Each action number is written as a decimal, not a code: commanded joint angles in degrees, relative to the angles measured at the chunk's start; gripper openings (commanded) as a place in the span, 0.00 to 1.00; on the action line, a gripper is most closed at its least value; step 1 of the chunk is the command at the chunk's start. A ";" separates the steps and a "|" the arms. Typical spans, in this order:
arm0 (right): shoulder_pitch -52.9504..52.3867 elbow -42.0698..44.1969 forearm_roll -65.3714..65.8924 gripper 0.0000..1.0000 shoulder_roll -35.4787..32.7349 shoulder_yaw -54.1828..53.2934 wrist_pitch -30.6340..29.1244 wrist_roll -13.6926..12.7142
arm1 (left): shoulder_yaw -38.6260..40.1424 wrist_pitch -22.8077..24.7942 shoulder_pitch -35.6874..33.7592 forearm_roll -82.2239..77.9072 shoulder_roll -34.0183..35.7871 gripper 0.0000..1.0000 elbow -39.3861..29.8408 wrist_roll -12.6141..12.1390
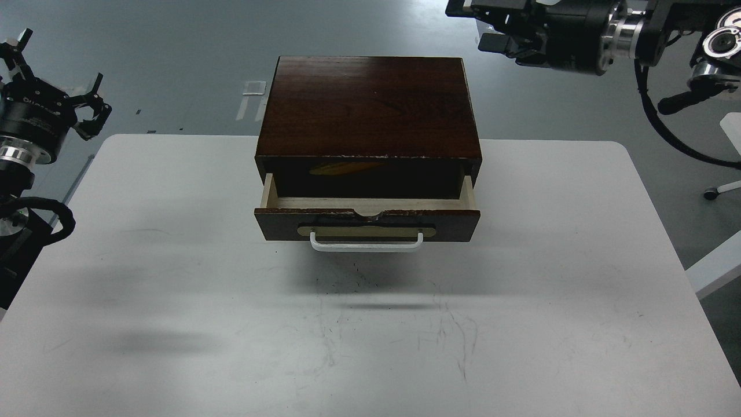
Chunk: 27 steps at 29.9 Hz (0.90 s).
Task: Put corn in drawer with both arms
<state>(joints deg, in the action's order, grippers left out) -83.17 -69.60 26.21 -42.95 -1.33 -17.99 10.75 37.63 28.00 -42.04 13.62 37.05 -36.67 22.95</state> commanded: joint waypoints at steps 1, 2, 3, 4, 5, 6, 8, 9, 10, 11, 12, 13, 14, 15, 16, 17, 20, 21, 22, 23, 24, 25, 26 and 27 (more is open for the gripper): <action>7.04 1.30 -6.60 1.00 -0.99 -6.74 0.94 0.50 | 0.07 0.00 -1.12 0.09 -0.92 0.99 0.02 0.08; 9.75 2.44 -9.83 1.00 -0.99 -9.46 0.85 0.59 | 0.07 0.00 -1.47 0.09 -1.27 0.99 0.02 0.08; 12.48 3.66 -13.08 1.00 -0.73 -12.35 0.77 0.59 | -0.02 0.00 -1.47 0.09 -1.62 0.99 0.02 0.08; 13.55 4.20 -14.68 1.00 -0.56 -13.60 0.77 0.59 | -0.02 0.00 -1.56 0.00 -1.72 0.99 0.10 0.08; 15.82 4.90 -17.48 1.00 -0.38 -15.70 0.77 0.59 | -0.02 0.00 -1.56 0.00 -1.80 0.99 0.28 -0.01; 16.98 4.91 -18.73 1.00 -0.29 -16.59 0.85 0.59 | -0.02 0.00 -1.56 0.00 -1.98 0.99 0.28 -0.01; 19.69 5.08 -21.71 1.00 0.58 -19.31 0.94 0.59 | -0.02 0.00 -1.47 -0.09 -2.15 0.99 0.28 -0.10; 20.32 5.17 -22.60 1.00 1.02 -20.02 0.94 0.59 | -0.02 0.00 -1.47 -0.09 -2.16 0.99 0.28 -0.10; 21.63 5.61 -23.83 1.00 1.72 -21.42 0.94 0.67 | -0.02 0.00 -1.47 -0.09 -2.50 0.99 0.28 -0.10; 22.78 6.31 -25.14 1.00 2.34 -22.92 1.03 0.67 | -0.02 0.00 -1.47 -0.09 -3.03 0.99 0.37 -0.19; 23.48 6.66 -26.11 1.00 2.69 -23.71 1.03 0.76 | -0.02 0.00 -1.56 -0.09 -3.21 0.99 0.46 -0.19; 24.27 6.93 -27.60 1.00 3.22 -24.50 1.03 0.76 | -0.02 0.00 -1.56 -0.09 -3.21 0.99 0.46 -0.27; 26.20 7.71 -31.45 1.00 4.70 -26.17 1.03 1.20 | -0.02 0.00 -1.47 -0.09 -3.38 0.99 0.46 -0.28; 27.09 8.16 -33.40 1.00 5.68 -27.14 1.03 1.64 | -0.10 0.00 -1.47 -0.09 -3.39 0.99 0.46 -0.28; 28.75 9.46 -36.81 1.00 7.51 -29.24 1.12 2.86 | -0.11 0.00 -1.47 -0.09 -3.47 0.99 0.54 -0.36; 30.07 11.04 -39.54 1.00 9.10 -31.61 1.03 4.61 | -0.19 0.00 -1.47 -0.17 -3.47 0.99 0.63 -0.45; 32.45 13.78 -41.50 1.00 12.27 -35.40 1.03 6.91 | -0.19 0.00 -1.47 -0.26 -3.82 0.99 0.63 -0.54; 32.98 14.22 -41.59 1.00 13.06 -36.11 1.03 7.00 | -0.19 0.00 -1.47 -0.26 -3.83 0.99 0.63 -0.63; 33.85 15.09 -41.59 1.00 14.29 -37.33 1.03 7.09 | -0.19 0.00 -1.47 -0.26 -3.83 0.99 0.63 -0.98; 34.65 16.06 -41.59 1.00 14.91 -38.30 1.03 7.09 | -0.11 0.00 -1.47 -0.26 -3.91 0.99 0.63 -1.41; 35.00 16.68 -41.59 1.00 15.26 -38.66 1.03 7.09 | -0.11 0.00 -1.47 -0.17 -4.00 0.99 0.63 -1.59; 35.61 17.90 -41.68 1.00 15.96 -39.36 1.03 7.18 | -0.11 0.00 -1.47 -0.17 -4.44 0.99 0.63 -1.77; 35.88 18.70 -41.59 1.00 16.32 -39.71 0.94 7.27 | -0.11 0.00 -1.47 -0.17 -4.70 0.99 0.63 -1.86; 36.32 19.49 -41.68 1.00 16.76 -40.15 0.77 7.35 | -0.11 0.00 -1.38 -0.17 -4.97 0.99 0.72 -1.86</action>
<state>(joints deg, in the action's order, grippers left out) -48.13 -52.50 -15.39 -27.59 -40.04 -16.93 17.87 37.48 28.00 -43.53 13.37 32.80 -36.02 21.40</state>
